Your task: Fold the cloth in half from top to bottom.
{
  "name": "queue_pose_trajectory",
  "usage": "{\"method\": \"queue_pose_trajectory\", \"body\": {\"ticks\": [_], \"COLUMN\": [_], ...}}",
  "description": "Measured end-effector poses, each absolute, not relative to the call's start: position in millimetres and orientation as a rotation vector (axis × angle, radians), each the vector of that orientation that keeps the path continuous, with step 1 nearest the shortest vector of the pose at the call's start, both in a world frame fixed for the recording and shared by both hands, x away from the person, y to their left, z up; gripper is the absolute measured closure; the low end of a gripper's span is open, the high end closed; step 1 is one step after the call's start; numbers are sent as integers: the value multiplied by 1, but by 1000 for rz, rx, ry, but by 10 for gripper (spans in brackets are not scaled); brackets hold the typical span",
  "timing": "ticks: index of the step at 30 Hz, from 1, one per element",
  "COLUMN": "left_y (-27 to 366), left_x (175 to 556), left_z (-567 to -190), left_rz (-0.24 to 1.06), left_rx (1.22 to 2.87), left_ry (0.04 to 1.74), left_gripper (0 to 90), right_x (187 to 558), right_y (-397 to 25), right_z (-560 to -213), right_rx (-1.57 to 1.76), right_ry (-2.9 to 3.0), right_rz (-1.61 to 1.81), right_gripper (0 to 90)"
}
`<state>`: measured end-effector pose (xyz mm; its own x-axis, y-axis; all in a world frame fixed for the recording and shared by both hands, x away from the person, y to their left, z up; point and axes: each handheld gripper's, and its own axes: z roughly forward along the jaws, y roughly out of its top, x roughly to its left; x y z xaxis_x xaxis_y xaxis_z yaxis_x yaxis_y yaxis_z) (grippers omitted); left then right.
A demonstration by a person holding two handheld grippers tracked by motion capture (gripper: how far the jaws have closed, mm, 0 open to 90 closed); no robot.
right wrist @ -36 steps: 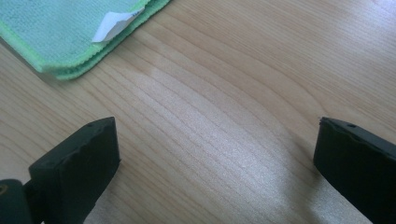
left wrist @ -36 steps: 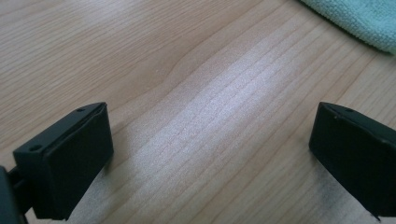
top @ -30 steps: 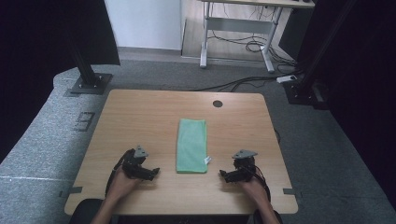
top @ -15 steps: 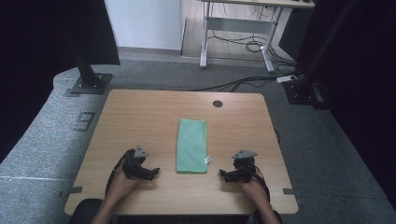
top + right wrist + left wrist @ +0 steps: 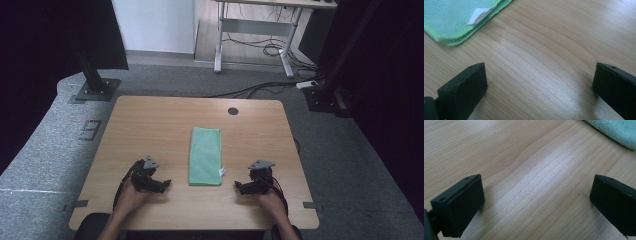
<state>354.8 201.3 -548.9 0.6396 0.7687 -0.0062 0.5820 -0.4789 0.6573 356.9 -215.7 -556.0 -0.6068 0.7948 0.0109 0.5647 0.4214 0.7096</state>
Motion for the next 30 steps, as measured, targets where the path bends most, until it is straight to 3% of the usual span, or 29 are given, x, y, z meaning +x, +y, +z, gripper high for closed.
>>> {"method": "queue_pose_trajectory", "body": {"ticks": [30], "left_y": [200], "left_x": [355], "left_z": [-549], "left_rz": [390], "left_rx": [2224], "left_ry": [1059], "left_gripper": [0], "right_x": [396], "right_y": [-152], "right_z": [-528], "right_rx": [1137], "right_ry": [2378], "right_rz": [1058], "right_gripper": [2]}}
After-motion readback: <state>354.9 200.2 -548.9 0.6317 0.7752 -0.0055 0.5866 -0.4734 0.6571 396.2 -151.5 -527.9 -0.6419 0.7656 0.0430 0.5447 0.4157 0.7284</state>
